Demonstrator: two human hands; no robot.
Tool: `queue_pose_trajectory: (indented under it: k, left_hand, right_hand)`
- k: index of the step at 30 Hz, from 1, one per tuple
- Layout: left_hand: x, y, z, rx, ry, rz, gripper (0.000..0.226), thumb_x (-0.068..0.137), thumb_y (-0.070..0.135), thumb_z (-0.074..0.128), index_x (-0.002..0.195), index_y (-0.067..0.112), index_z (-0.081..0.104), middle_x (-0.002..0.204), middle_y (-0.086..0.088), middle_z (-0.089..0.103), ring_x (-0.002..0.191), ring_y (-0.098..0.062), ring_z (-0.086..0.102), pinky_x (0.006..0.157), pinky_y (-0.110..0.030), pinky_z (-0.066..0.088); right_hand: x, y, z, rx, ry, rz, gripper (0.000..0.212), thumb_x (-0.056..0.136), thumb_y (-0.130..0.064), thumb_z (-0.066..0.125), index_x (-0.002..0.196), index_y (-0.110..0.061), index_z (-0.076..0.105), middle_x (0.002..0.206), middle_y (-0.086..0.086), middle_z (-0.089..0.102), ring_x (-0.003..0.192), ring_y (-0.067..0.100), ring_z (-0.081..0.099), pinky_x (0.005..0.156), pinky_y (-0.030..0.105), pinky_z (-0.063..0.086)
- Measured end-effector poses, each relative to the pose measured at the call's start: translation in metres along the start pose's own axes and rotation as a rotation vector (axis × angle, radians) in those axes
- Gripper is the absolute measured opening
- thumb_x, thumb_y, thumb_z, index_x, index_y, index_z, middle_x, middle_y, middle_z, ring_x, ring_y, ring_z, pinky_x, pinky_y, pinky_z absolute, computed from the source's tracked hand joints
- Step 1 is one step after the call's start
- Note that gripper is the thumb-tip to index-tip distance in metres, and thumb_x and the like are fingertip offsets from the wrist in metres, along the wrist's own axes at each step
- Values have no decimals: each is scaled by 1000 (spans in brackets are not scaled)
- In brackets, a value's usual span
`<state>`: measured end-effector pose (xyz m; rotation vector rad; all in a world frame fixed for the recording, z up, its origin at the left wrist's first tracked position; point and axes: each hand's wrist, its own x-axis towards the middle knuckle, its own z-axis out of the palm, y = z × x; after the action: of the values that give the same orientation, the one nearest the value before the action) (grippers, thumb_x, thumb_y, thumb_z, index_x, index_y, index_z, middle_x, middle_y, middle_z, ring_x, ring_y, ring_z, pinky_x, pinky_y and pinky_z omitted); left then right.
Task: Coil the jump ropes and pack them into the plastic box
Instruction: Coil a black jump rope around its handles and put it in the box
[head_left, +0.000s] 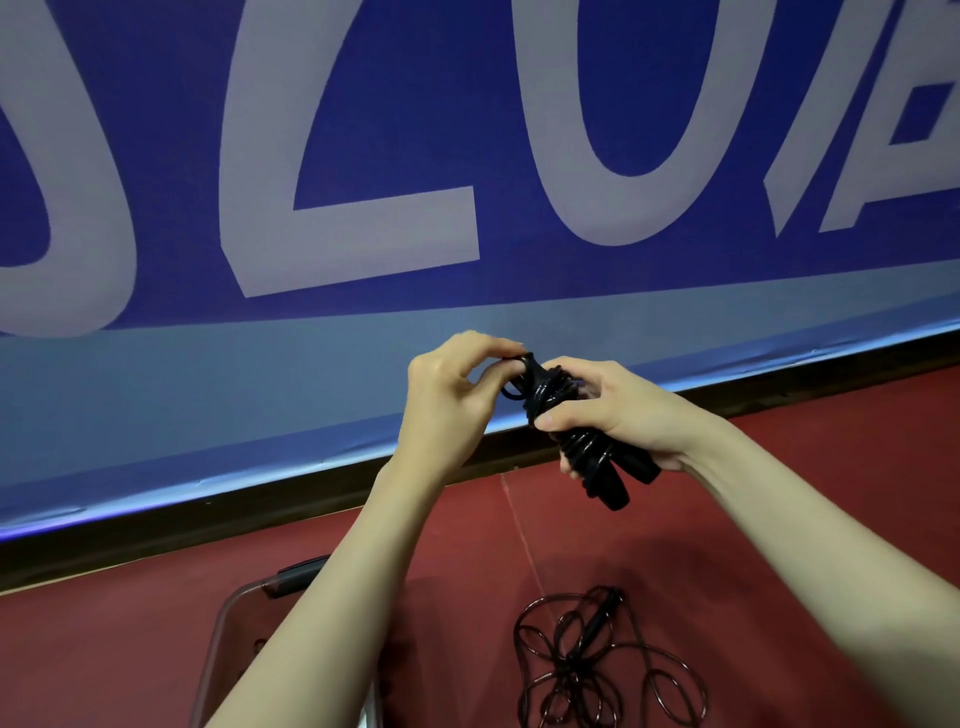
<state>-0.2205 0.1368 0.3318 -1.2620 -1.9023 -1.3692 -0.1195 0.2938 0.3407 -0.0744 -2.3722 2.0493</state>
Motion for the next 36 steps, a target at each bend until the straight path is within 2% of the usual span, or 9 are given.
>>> queue_pose_trajectory:
  k: [5, 8, 10, 15, 20, 24, 29, 32, 36]
  left_hand:
    - [-3, 10, 3, -102, 149, -150, 19, 92, 5, 58, 85, 19, 49, 78, 0, 70, 77, -16, 68, 66, -27, 50]
    - [0, 13, 3, -151, 228, -233, 32, 94, 5, 50, 81, 27, 32, 68, 1, 61, 75, -32, 65, 67, -42, 53]
    - [2, 16, 5, -219, 280, -286, 26, 94, 4, 46, 86, 28, 41, 68, -3, 63, 73, -35, 64, 71, -50, 54]
    - [5, 18, 6, -251, 344, -368, 24, 94, 3, 47, 96, 16, 67, 79, -1, 70, 80, -18, 68, 82, -38, 56]
    - [-3, 16, 4, -139, 216, -435, 19, 93, 3, 51, 88, 15, 65, 82, 3, 70, 82, -7, 66, 75, -13, 46]
    - [-3, 7, -4, -332, 182, -721, 18, 92, 2, 49, 86, 10, 63, 76, -4, 68, 75, -14, 67, 83, -29, 55]
    - [-8, 0, -29, -527, 124, -920, 16, 95, -3, 45, 91, -1, 60, 74, -9, 65, 68, -21, 62, 70, -24, 55]
    - [-14, -13, -57, -560, 41, -1067, 17, 94, -5, 46, 86, 0, 60, 79, -12, 64, 71, -23, 62, 72, -26, 58]
    - [-40, -39, -102, -468, -56, -1169, 12, 91, -7, 51, 91, 2, 59, 84, -13, 62, 67, -20, 65, 75, -31, 60]
  right_hand:
    - [-1, -6, -1, -178, 59, -121, 35, 85, -7, 70, 114, -24, 61, 80, 10, 61, 61, 29, 64, 61, 39, 56]
    - [1, -5, 3, -302, 116, -216, 42, 83, -10, 72, 118, -30, 59, 81, 7, 65, 63, 21, 65, 64, 33, 56]
    - [5, -3, 8, -319, 154, -264, 45, 83, -10, 72, 121, -29, 58, 80, 5, 66, 63, 21, 66, 62, 28, 55]
    - [19, 1, 14, -392, 293, -315, 49, 81, -13, 73, 125, -26, 56, 82, 4, 68, 62, 16, 66, 63, 28, 56]
    - [27, 11, 10, -391, 351, -283, 46, 80, -14, 74, 122, -26, 58, 81, 6, 70, 61, 20, 68, 61, 26, 57]
    - [35, 22, 17, -434, 351, -279, 46, 81, -14, 73, 122, -27, 57, 81, 4, 67, 57, 12, 61, 57, 26, 54]
    - [49, 33, 27, -725, 365, -279, 47, 80, -23, 66, 120, -39, 48, 86, -12, 58, 79, 21, 56, 71, 40, 50]
    - [55, 43, 47, -853, 271, -299, 53, 81, -27, 67, 126, -40, 41, 107, -13, 57, 93, 25, 56, 81, 44, 50]
    - [64, 52, 89, -847, 55, -331, 57, 80, -29, 70, 130, -34, 44, 108, -9, 58, 94, 19, 55, 81, 41, 50]
